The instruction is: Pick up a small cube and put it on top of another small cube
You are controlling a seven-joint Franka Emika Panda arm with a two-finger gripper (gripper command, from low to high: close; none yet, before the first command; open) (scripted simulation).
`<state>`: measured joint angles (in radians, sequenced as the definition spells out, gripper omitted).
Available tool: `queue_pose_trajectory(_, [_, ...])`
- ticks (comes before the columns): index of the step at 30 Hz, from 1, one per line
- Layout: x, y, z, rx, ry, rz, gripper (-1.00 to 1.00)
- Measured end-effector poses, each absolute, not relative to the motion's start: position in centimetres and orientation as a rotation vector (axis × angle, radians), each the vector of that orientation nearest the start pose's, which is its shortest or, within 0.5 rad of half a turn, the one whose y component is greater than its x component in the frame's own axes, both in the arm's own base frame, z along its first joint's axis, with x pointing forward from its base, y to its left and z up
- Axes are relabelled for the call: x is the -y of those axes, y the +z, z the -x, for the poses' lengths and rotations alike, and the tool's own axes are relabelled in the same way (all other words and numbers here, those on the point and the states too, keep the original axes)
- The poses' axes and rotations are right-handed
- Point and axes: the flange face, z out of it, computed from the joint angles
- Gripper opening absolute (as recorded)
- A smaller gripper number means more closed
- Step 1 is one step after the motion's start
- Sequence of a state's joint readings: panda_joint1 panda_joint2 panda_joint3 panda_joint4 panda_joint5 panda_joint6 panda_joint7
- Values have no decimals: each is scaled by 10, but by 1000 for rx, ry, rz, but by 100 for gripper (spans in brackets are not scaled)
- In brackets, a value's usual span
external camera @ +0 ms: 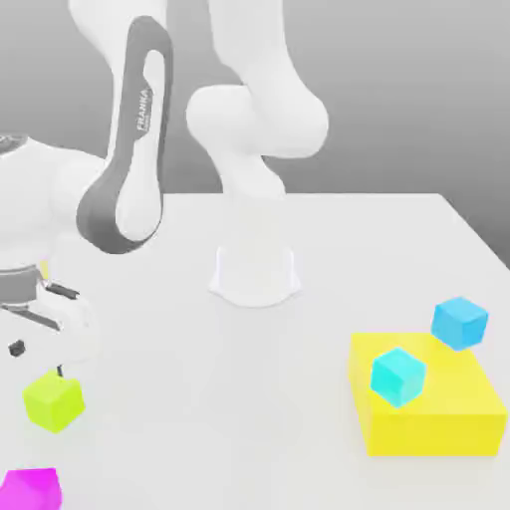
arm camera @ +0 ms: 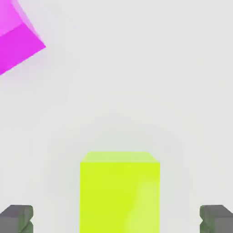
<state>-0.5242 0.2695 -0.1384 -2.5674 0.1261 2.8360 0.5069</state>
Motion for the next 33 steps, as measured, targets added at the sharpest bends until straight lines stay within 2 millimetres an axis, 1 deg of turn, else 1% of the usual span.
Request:
queue_pose_trajectory(2, [282,144,-344,-1882,-2,2515,0])
queue_pose_trajectory(3, [281,136,-343,-1881,-1,2516,-100])
queue_pose_trajectory(8, [281,136,-343,-1882,0,2516,-100])
queue_pose_trajectory(9, [281,133,-343,-1882,1,2516,-100])
queue_pose_trajectory(10, [281,137,-343,-1882,0,2515,-100])
queue_pose_trajectory(12, [282,155,-344,-1882,-2,2513,-100])
queue_pose_trajectory(15, [282,188,-343,-1881,-1,2514,-100])
queue_pose_trajectory(16, [282,195,-347,-1902,0,2499,-100])
queue_pose_trajectory(19, [283,206,-371,-2028,3,2398,-100])
queue_pose_trajectory(24, [279,221,-418,-2245,4,2197,-100])
queue_pose_trajectory(28, [271,234,-456,-2402,4,2023,-100])
queue_pose_trajectory(32, [257,250,-494,-2542,1,1842,-100])
queue_pose_trajectory(33, [255,244,-500,-2561,0,1816,-100])
